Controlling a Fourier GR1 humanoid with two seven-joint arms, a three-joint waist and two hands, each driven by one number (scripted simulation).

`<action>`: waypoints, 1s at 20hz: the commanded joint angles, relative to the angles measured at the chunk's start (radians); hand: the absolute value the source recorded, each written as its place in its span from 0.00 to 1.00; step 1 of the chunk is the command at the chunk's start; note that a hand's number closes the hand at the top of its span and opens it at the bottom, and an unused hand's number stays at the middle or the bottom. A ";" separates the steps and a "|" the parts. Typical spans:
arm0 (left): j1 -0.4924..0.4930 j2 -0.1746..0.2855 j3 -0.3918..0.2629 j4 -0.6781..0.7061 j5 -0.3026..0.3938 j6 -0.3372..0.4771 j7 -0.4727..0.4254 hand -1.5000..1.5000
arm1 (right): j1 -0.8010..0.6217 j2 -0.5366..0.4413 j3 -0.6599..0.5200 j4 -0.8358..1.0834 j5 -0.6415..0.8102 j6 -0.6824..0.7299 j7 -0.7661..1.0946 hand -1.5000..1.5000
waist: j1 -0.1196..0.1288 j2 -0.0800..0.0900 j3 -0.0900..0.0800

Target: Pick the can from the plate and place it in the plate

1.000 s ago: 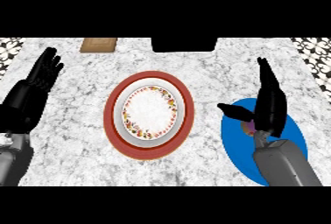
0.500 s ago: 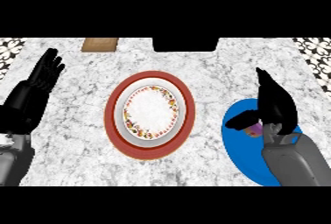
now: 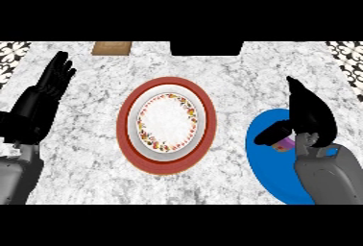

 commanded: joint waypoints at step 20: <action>-0.033 -0.039 0.017 -0.039 -0.048 -0.021 0.064 0.50 | 0.088 0.057 -0.136 0.175 0.034 0.143 0.044 0.00 | 0.010 0.003 0.002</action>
